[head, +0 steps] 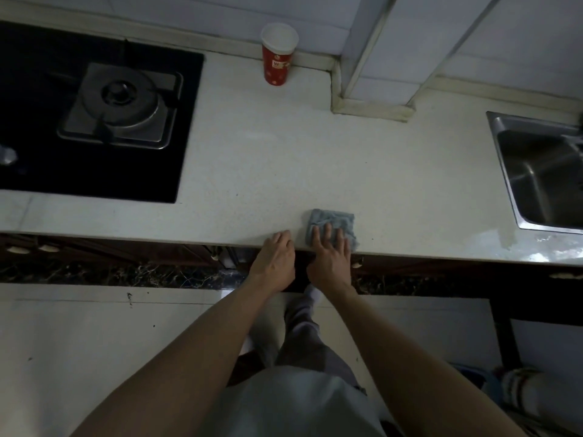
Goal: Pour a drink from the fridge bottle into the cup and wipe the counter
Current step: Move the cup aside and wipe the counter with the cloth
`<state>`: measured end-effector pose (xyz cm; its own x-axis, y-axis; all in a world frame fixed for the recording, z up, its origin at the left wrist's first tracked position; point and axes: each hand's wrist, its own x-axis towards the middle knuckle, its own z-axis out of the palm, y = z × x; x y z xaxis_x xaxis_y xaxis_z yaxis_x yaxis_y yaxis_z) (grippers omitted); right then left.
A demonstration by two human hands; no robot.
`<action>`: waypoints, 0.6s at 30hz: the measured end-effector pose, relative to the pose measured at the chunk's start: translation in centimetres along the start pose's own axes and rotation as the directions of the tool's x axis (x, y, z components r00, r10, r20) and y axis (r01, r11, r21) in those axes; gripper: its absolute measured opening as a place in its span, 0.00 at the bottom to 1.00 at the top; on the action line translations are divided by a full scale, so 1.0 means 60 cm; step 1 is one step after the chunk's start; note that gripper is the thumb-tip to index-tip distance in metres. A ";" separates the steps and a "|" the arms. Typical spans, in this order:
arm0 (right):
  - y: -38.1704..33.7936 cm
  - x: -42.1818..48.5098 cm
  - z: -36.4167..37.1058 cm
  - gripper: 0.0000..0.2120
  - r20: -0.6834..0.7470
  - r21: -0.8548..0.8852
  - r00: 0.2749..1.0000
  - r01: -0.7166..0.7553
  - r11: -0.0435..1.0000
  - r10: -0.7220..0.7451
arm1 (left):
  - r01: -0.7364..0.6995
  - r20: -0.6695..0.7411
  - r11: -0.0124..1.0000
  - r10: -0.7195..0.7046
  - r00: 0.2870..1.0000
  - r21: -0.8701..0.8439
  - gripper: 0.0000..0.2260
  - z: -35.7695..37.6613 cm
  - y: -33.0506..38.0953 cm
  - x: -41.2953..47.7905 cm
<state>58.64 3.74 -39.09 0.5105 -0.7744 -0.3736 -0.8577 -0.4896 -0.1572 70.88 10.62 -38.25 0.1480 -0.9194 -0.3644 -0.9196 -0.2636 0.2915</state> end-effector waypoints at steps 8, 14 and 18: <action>-0.042 0.063 -0.023 0.37 0.118 -0.100 0.985 0.140 0.985 -0.128 | -0.014 0.091 0.999 0.018 0.996 -0.037 0.17 -0.037 -0.027 0.016; -0.042 0.149 -0.069 0.38 0.170 -0.148 0.978 0.148 0.978 -0.122 | -0.039 0.101 0.999 0.038 0.994 0.011 0.20 -0.056 -0.056 0.062; -0.042 0.219 -0.102 0.36 0.199 -0.153 0.974 0.145 0.978 -0.113 | -0.016 0.053 1.000 0.017 0.998 -0.014 0.22 -0.078 -0.078 0.108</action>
<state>67.88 -7.67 -37.99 0.5817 -0.6191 -0.5276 -0.7553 -0.6519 -0.0676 77.83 4.52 -37.85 0.1127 -0.9070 -0.4058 -0.9168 -0.2524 0.3095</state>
